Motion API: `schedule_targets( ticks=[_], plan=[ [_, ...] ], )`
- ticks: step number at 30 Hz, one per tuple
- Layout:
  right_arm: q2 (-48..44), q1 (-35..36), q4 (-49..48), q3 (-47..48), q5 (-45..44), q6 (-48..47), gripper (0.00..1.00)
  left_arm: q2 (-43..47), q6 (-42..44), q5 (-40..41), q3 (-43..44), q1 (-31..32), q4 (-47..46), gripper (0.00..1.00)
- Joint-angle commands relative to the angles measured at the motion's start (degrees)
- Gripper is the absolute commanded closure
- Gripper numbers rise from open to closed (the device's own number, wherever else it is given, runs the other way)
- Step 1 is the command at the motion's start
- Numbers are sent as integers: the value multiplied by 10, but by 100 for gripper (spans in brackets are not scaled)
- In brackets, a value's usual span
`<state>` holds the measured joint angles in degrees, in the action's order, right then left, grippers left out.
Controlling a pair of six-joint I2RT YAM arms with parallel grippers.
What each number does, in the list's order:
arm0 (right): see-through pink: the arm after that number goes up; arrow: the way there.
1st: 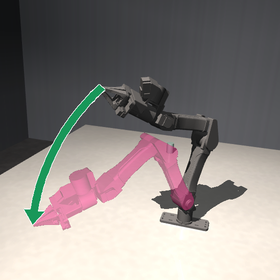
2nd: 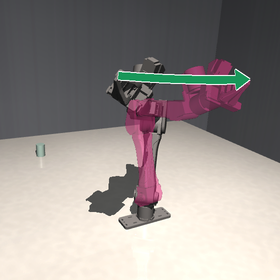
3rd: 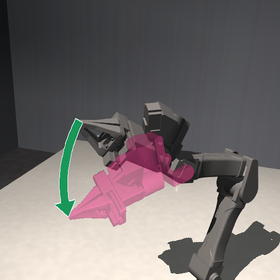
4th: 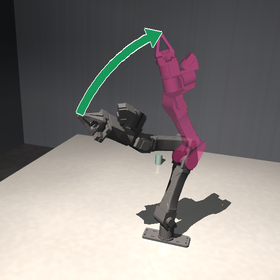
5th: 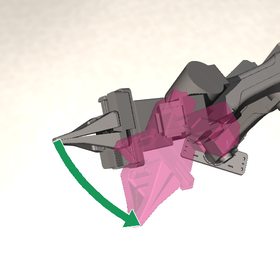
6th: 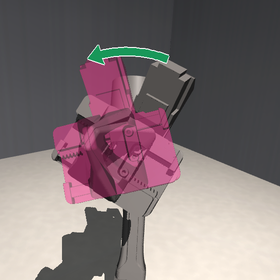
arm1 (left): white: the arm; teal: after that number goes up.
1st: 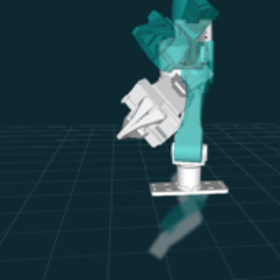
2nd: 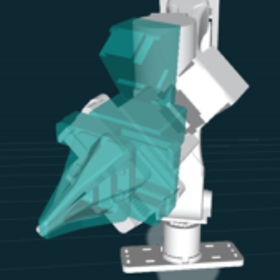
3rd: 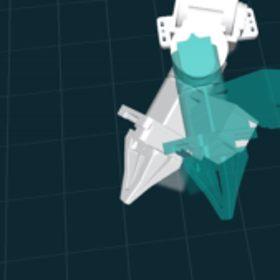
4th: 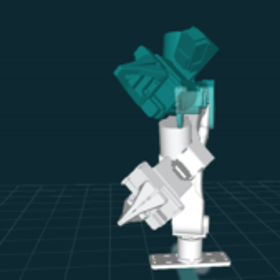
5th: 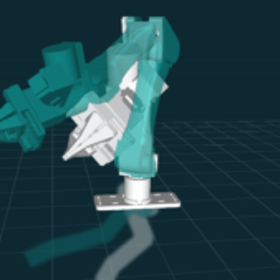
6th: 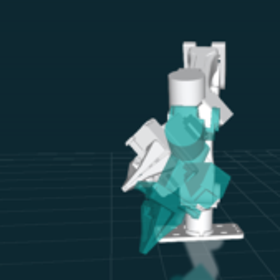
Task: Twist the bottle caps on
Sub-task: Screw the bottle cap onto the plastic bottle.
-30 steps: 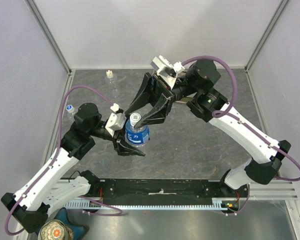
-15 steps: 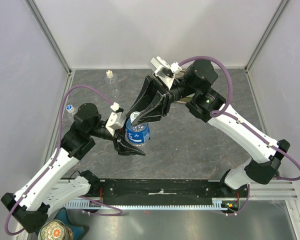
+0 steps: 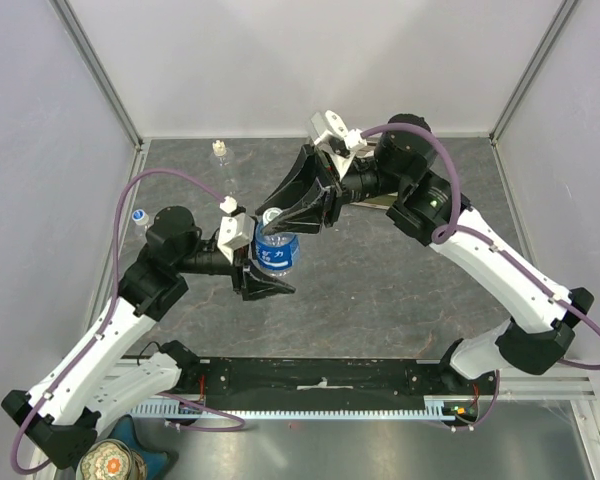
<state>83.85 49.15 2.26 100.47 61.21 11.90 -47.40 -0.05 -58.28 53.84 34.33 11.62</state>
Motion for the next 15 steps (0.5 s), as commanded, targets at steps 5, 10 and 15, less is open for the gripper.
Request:
schedule_targets(
  ticks=[5, 10, 15],
  plan=[
    [-6, 11, 239, -33, -163, -103, 100, 6, 11, 222, 79, -19, -37, 98],
    [-2, 24, 218, -72, -334, -4, 100, 7, 14, 301, 80, -22, -34, 98],
    [24, 83, 222, -80, -521, 58, 100, 4, 20, 404, 79, -22, -22, 98]
  ],
)
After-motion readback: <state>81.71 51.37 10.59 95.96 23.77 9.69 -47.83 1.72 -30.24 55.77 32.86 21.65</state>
